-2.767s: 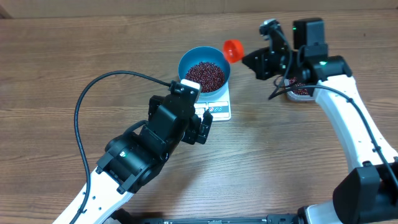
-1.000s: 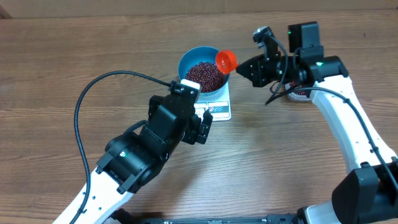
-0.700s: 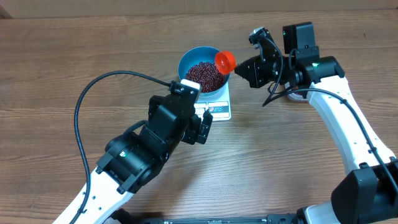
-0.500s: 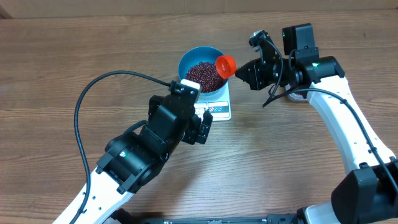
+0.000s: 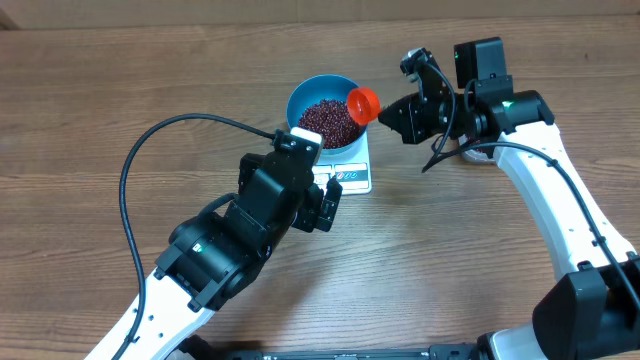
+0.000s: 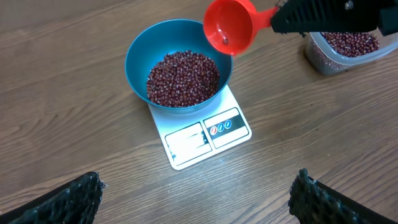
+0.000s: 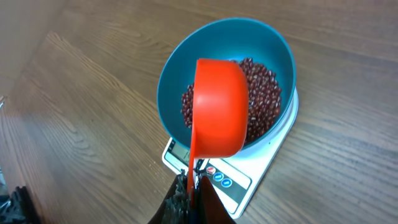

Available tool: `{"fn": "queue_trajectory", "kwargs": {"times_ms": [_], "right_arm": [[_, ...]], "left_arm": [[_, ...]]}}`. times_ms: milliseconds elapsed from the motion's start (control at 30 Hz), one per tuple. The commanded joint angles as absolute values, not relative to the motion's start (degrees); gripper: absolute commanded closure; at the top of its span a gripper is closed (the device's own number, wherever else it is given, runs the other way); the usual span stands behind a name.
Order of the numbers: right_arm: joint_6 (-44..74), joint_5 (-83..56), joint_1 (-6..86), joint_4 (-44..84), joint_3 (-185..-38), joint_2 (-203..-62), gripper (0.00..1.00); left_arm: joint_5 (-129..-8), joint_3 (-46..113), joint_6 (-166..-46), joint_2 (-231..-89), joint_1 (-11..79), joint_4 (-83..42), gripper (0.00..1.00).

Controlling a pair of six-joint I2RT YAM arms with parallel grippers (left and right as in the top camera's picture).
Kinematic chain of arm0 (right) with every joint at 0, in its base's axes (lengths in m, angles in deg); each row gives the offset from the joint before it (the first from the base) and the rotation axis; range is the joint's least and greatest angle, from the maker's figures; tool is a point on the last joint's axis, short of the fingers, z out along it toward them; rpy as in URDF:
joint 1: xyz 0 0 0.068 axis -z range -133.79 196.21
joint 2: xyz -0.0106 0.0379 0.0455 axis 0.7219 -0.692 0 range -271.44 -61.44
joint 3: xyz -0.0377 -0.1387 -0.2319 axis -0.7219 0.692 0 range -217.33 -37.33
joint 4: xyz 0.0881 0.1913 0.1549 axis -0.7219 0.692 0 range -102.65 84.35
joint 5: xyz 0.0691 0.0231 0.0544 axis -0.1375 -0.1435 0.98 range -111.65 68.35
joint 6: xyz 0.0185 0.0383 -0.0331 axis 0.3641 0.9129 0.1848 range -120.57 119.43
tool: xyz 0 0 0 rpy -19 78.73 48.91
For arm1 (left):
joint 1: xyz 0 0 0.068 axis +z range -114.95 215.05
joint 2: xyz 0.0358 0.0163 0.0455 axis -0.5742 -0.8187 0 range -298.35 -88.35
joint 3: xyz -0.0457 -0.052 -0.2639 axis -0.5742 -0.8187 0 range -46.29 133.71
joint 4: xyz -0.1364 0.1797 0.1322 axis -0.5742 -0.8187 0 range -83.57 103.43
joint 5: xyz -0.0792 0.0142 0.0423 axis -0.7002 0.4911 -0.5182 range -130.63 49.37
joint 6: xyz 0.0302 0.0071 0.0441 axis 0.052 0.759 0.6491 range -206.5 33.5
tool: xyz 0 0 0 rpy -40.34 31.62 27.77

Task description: Scoop item into bowl and weigh 150g on scale

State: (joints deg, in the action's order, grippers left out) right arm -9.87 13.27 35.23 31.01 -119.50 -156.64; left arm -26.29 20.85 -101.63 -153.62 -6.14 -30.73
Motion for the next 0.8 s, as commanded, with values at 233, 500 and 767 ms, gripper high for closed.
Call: {"fn": "queue_trajectory", "kwargs": {"times_ms": [233,500,767], "right_arm": [[-17.2,6.3,34.9,25.9,-121.0,-156.0,0.96],[-18.0,11.2,34.9,29.5,-121.0,-158.5,0.96],[-18.9,15.1,34.2,31.2,-120.9,-161.5,0.96]], "left_arm": [[-26.3,21.7,-102.8,-153.9,-5.7,-30.5,0.01],[-26.3,21.7,-102.8,-153.9,-5.7,-30.5,0.01],[-26.3,21.7,-102.8,-153.9,-5.7,-30.5,0.01]]}}
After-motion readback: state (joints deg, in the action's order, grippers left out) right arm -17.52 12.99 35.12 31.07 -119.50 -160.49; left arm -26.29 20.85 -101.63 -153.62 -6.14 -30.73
